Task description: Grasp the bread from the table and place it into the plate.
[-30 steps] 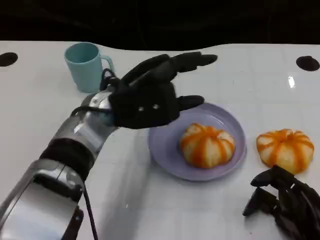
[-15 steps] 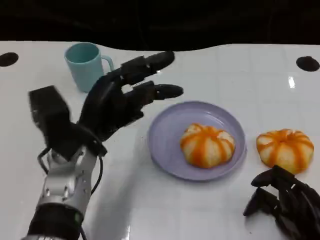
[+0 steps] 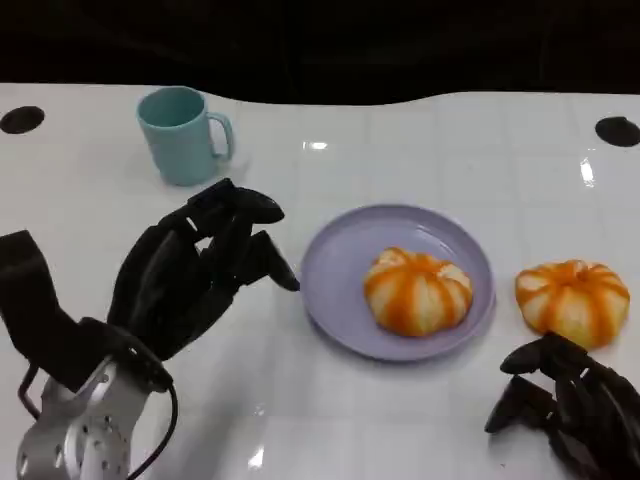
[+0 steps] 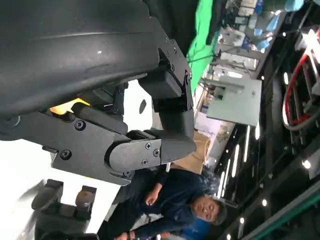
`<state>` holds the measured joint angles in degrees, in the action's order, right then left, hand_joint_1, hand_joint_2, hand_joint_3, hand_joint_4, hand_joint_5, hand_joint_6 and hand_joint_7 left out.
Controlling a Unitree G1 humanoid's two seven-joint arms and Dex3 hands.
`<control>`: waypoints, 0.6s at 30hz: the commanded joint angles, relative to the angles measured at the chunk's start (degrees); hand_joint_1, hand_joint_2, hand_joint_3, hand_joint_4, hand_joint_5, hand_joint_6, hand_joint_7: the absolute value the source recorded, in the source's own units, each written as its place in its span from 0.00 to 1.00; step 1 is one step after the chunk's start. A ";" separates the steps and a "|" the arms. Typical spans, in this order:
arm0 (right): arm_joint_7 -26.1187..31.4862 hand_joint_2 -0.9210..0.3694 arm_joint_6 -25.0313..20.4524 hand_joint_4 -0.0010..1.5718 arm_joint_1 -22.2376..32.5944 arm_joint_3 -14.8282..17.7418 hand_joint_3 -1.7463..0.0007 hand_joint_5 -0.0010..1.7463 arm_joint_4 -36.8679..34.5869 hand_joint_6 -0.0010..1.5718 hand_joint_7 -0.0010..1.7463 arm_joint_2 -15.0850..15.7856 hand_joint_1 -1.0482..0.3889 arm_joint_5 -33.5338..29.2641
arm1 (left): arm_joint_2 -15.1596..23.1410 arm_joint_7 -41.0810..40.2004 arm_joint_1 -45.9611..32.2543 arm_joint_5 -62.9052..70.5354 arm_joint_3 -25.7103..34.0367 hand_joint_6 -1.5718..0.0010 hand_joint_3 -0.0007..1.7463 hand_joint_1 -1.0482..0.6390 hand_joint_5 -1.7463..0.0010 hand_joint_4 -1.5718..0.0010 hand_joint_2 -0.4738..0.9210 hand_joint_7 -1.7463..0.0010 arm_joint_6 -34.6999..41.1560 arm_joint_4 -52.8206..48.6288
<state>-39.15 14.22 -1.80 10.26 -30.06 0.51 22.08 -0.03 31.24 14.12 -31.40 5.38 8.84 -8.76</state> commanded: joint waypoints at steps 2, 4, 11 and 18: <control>0.17 0.00 -0.02 0.39 0.12 0.22 0.85 0.88 0.08 0.36 0.70 0.89 0.34 0.04 | 0.41 -0.62 -0.48 0.01 0.74 0.61 0.30 0.30 0.04 0.61 1.00 0.28 0.73 0.99; 0.17 0.00 -0.02 0.39 0.12 0.22 0.85 0.88 0.08 0.36 0.70 0.89 0.34 0.04 | 0.38 -0.61 -0.48 0.04 0.78 0.61 0.30 0.30 0.04 0.61 1.00 0.28 0.80 1.03; 0.21 0.00 -0.70 0.40 -0.51 0.34 0.87 0.88 -0.40 0.37 0.70 0.68 0.34 0.45 | -0.90 -1.25 -9.69 -3.62 1.67 0.72 0.29 0.33 0.01 0.57 1.00 0.06 4.50 6.31; -1.30 0.00 0.19 0.41 -0.52 0.40 0.86 0.86 -0.91 0.38 0.70 0.51 0.35 0.80 | -3.81 -3.84 -21.51 -5.08 1.54 0.68 0.25 0.32 0.00 0.50 1.00 0.00 6.71 11.15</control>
<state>-39.98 13.89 -2.24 10.32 -30.68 0.41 22.37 -3.63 28.14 -7.68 -35.86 6.70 15.88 -0.03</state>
